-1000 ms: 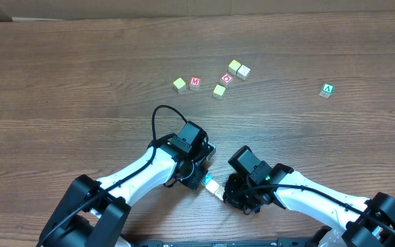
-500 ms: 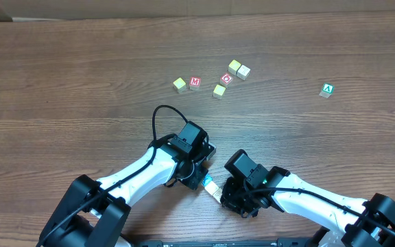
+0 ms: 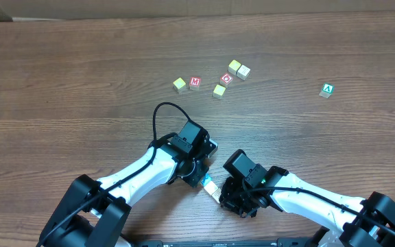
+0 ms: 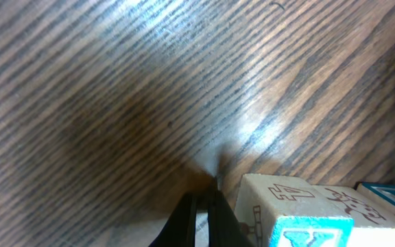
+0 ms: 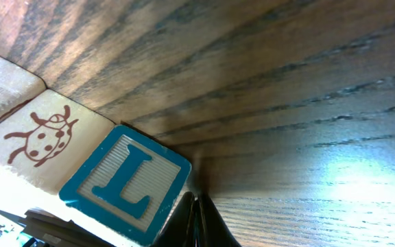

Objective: Flip 3 blocks

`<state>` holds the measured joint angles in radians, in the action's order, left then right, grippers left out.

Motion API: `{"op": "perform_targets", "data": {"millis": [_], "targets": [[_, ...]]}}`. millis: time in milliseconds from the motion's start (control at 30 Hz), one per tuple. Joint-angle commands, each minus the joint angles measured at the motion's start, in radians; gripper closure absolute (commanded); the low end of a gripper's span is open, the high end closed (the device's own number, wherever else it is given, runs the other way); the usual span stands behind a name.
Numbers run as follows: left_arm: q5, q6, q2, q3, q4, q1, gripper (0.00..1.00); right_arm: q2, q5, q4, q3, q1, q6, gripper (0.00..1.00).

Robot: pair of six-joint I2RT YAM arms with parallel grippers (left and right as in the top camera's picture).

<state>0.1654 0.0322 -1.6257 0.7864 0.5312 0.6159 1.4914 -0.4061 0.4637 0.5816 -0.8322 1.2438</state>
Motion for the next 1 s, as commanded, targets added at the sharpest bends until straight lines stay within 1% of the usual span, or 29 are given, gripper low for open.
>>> {"op": "perform_targets", "data": {"millis": [0,400,700,967], "targets": [[-0.072,0.036,-0.037,-0.026,-0.009,0.002,0.96,0.026,0.037,0.001,-0.005,-0.011,0.027,0.96],[-0.068,0.036,-0.037,-0.026,-0.016,0.002,0.96,0.026,0.050,-0.029,-0.005,-0.038,0.096,0.96],[-0.061,0.036,-0.037,-0.026,-0.020,0.003,0.96,0.026,0.050,-0.046,-0.005,-0.039,0.096,0.96],[-0.061,0.035,-0.037,-0.026,-0.047,0.045,0.96,0.026,0.050,-0.048,-0.005,-0.039,0.096,0.96]]}}
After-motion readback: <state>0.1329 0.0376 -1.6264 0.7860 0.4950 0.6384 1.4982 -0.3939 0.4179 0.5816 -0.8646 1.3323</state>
